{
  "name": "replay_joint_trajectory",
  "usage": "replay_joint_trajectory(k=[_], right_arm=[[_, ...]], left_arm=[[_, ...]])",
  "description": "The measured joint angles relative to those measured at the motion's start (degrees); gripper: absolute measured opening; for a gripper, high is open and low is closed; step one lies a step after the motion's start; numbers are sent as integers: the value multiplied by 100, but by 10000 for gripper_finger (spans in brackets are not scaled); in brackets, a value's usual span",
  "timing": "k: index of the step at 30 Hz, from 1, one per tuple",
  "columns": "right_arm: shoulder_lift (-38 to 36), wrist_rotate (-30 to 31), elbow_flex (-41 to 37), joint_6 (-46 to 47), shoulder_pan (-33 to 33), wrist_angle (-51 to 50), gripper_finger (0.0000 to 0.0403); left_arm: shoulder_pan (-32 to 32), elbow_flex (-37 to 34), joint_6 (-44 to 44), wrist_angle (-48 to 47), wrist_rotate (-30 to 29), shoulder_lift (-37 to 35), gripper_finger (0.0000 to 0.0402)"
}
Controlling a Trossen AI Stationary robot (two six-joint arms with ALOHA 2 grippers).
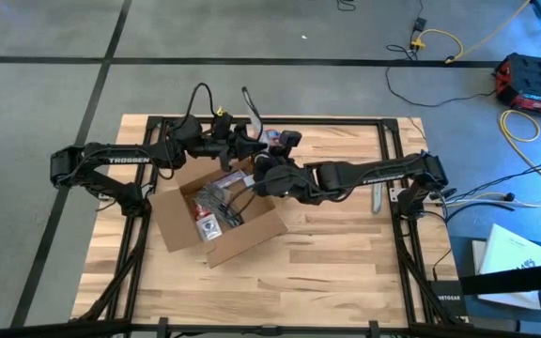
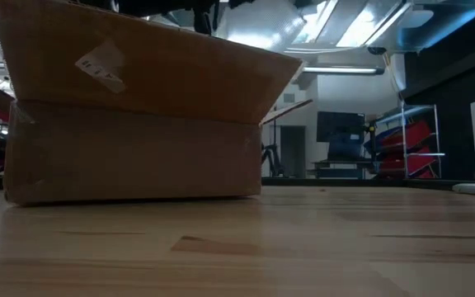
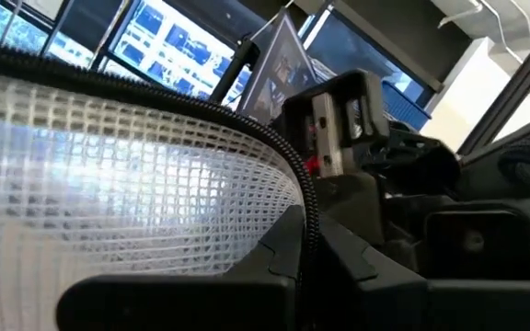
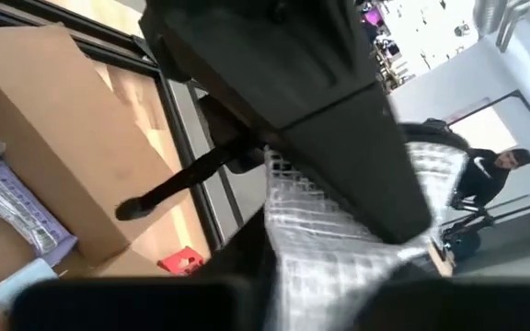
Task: Unpack boxes
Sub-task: Close the transparent zip bag
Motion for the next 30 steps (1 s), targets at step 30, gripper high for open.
replay_joint_trajectory(k=[30], right_arm=[[-52, -516, 1284, 904, 82, -2204, 1]], left_arm=[[429, -14, 877, 779, 1353, 7, 0]])
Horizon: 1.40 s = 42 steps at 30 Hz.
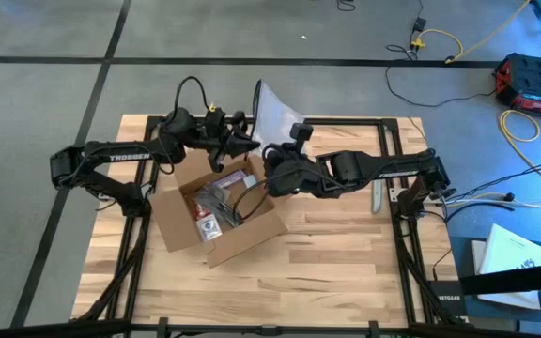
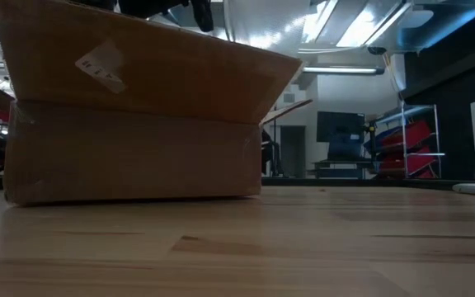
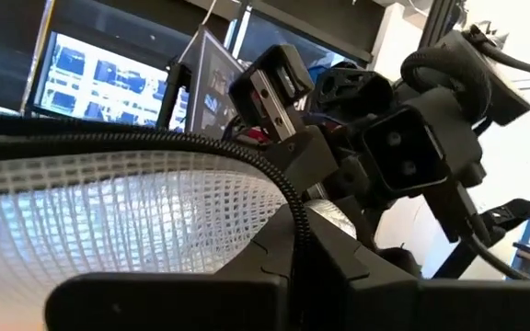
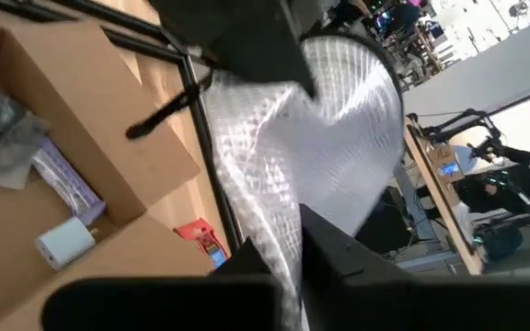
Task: Unpack boxes
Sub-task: Close the transparent zip bag
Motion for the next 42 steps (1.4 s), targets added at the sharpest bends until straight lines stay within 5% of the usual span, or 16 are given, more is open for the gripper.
replay_joint_trajectory(k=[8, 12, 20, 25, 32, 42], right_arm=[[9, -1380, -2, -607, -7, 196, 59], [13, -1402, -7, -904, -4, 189, 123], [22, -297, -16, -1536, -4, 185, 257], [26, 757, -16, -1671, -4, 212, 304], [26, 1039, -16, -1855, 50, 258, 295], [26, 526, -24, -2312, 218, 453, 215]], left_arm=[[-1, 0, -185, -1, 13, 0, 0], [-1, 2, -269, -94, -25, -10, 0], [2, 11, -984, -443, -611, -15, 0], [2, 10, -1714, -656, -1103, -9, 0], [-1, 9, -2561, -781, -1441, -13, 0], [-5, 9, -3912, -847, -2105, -13, 0]])
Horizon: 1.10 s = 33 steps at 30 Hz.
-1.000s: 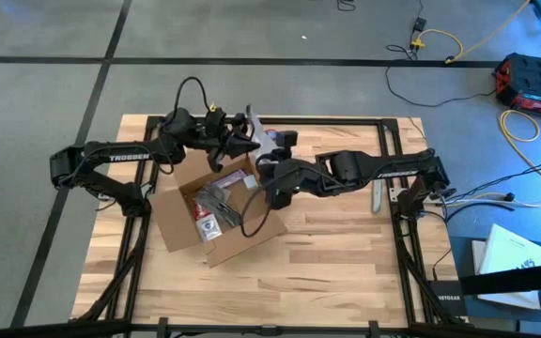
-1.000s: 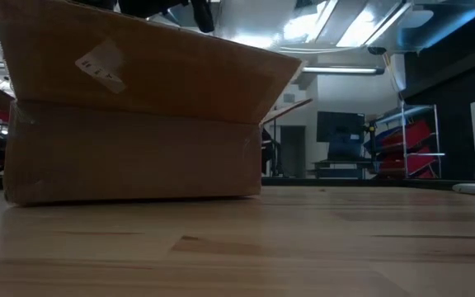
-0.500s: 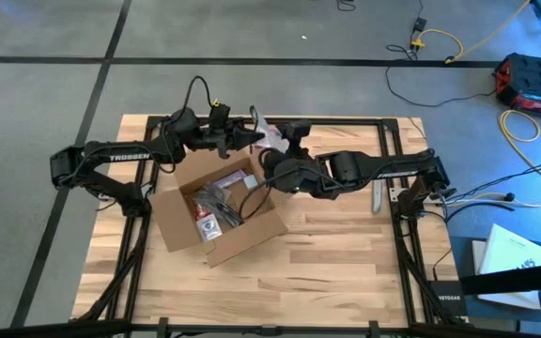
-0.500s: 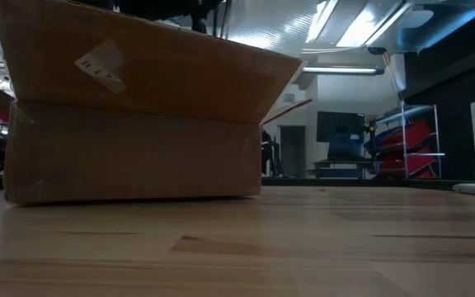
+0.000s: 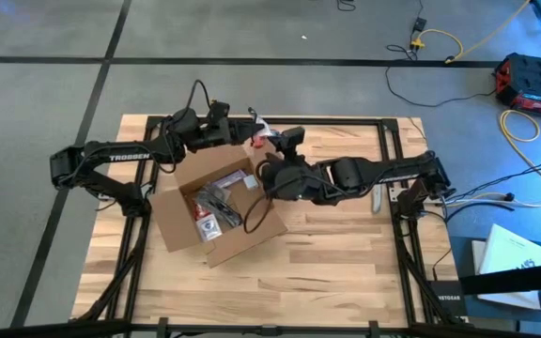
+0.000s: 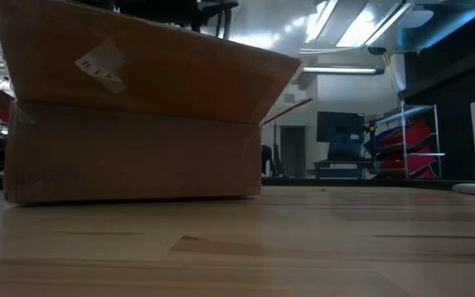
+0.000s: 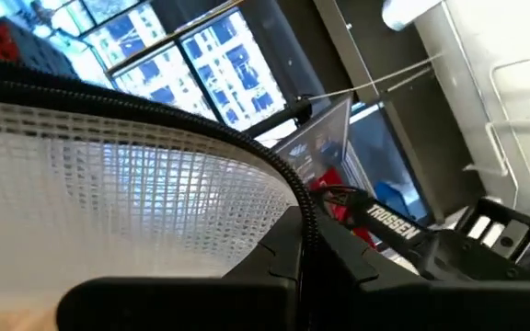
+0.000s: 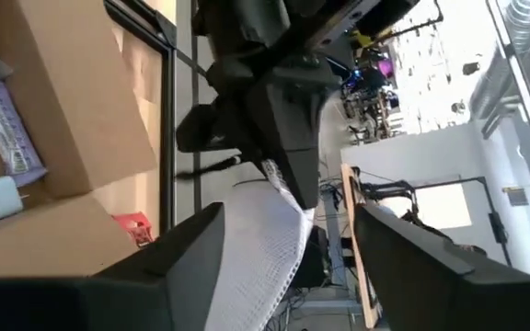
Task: Unpack boxes
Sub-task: Close the transparent zip bag
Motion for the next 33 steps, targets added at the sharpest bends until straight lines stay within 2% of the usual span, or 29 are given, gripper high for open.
replay_joint_trajectory(k=[3, 8, 19, 28, 33], right_arm=[[27, -46, 0, -232, -75, 120, 195], [37, -447, -4, -633, -115, 538, 175], [113, -896, -4, -1356, -121, 779, 170], [157, -689, -4, -1563, -121, 901, 166], [157, -589, -4, -1605, -116, 889, 120]], left_arm=[[-57, 0, -338, 16, -27, 0, 0], [-156, 0, -769, -4, -117, 0, 0], [-337, 0, -1627, 19, -286, 0, 0], [-696, 0, -2045, 33, -280, 0, 0], [-852, 0, -2089, 85, -298, 0, 0]])
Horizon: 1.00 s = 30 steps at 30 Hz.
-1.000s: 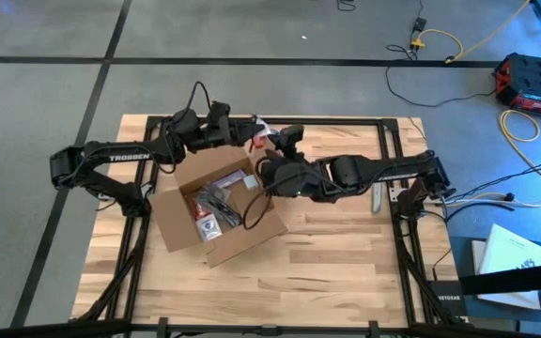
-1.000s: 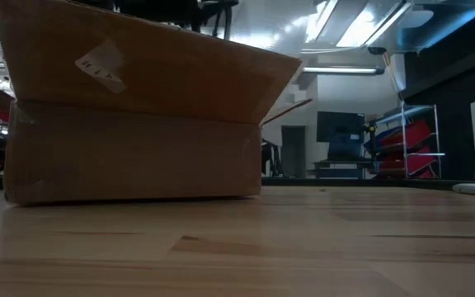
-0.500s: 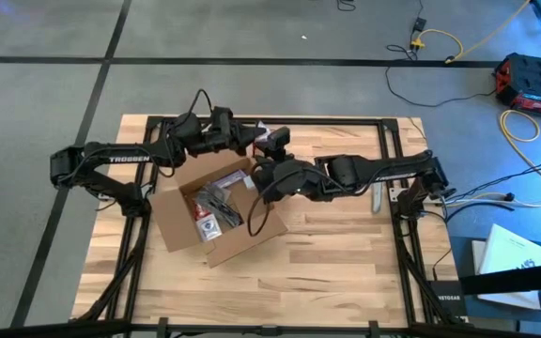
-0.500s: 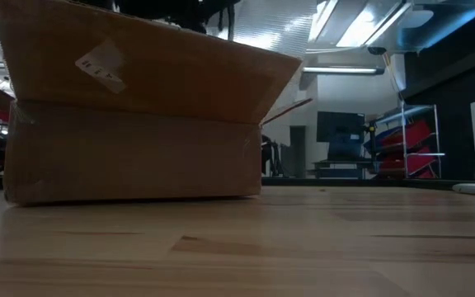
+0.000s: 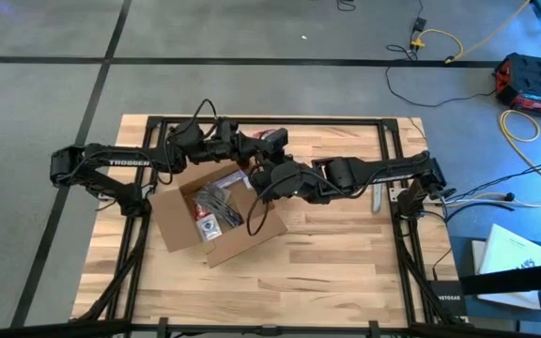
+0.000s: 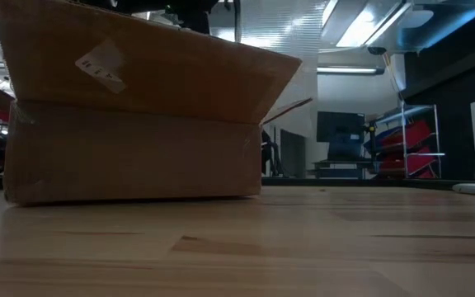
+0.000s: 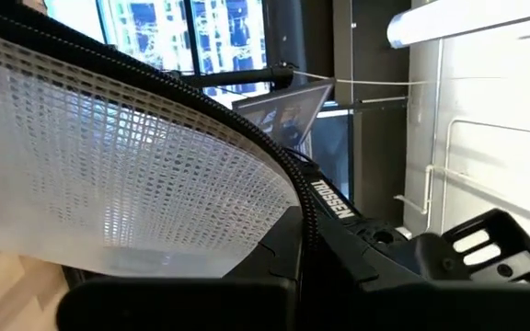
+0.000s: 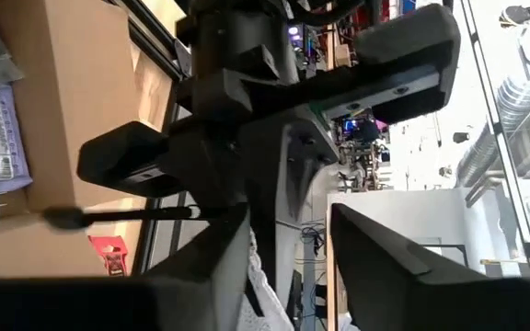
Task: Unpack boxes
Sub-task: Close the transparent zip bag
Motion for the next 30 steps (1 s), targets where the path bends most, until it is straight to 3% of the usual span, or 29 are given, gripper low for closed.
replay_joint_trajectory(k=[7, 22, 30], right_arm=[[0, -256, 0, 0, 5, -119, 65], [0, -410, 11, -4, -35, -871, 62], [0, -217, 9, -27, -32, -739, 62]], left_arm=[[-7, 0, 0, 62, 26, 0, 0], [-38, -2, -57, 31, 85, 9, 0], [-75, -2, -9, 92, 116, 9, 0]])
